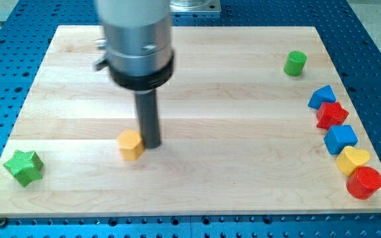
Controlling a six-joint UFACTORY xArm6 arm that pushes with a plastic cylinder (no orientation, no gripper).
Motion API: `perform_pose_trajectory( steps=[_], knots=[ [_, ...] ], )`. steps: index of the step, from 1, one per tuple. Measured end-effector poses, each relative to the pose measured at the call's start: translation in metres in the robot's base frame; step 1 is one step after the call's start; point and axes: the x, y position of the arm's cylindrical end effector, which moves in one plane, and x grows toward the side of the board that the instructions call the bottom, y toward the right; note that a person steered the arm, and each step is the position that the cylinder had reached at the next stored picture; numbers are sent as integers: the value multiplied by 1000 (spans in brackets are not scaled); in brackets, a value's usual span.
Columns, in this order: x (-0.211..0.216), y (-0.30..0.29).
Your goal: Push the green circle into the hexagon
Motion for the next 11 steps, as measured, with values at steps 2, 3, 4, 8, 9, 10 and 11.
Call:
perform_pose_trajectory(
  steps=[2, 3, 4, 8, 9, 10, 11],
  knots=[
    [8, -95],
    [-1, -15],
    [-48, 77],
    [-251, 311],
    [-214, 321],
    [-194, 271],
    [-179, 265]
  ],
)
